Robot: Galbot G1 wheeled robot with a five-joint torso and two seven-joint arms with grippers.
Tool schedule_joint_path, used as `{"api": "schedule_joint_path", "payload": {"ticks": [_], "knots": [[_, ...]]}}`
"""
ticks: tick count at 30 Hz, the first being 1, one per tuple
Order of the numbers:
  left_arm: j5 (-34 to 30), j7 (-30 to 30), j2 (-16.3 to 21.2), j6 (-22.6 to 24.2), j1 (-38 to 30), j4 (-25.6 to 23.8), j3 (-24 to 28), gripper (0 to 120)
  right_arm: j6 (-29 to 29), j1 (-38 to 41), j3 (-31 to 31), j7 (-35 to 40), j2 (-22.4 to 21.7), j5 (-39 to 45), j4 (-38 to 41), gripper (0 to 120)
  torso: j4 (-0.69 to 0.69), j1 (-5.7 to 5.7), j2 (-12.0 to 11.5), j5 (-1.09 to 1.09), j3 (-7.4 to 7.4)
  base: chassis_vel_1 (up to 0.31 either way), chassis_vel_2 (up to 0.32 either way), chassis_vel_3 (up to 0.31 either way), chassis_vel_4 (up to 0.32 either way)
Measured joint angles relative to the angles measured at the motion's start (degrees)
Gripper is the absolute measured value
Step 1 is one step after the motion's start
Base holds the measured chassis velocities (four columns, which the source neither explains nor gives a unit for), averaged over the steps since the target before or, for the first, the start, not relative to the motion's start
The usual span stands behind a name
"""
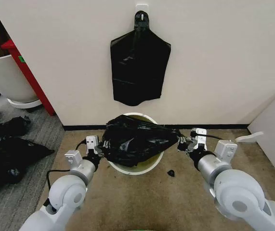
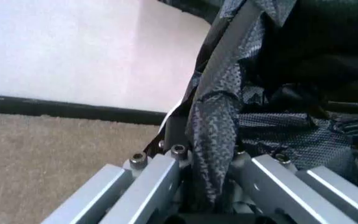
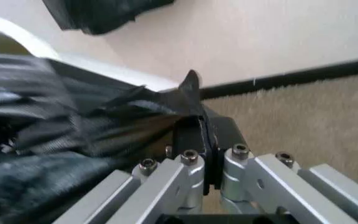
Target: Place the garbage bag over the trash bin.
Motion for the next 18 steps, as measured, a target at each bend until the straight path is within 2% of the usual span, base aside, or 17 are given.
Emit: {"api": "schedule_joint_path", "payload": {"ticks": [11, 18], "knots": [[-1.5, 5.9, 0.2, -2.2, 0.9, 0.1, -0.3, 1, -0.8, 0.1, 1.4, -3.2, -0.1, 3.3, -3.2, 0, 0.00, 0.00, 0.0, 0.00, 0.00, 0.000, 0.000, 0.000, 0.000], [-2.7, 6.2, 0.0, -2.9, 0.7, 0.5, -0.2, 1, -1.3, -0.1, 0.8, -4.4, -0.2, 2.6, -4.4, 0, 0.00, 0.00, 0.0, 0.00, 0.00, 0.000, 0.000, 0.000, 0.000]]}}
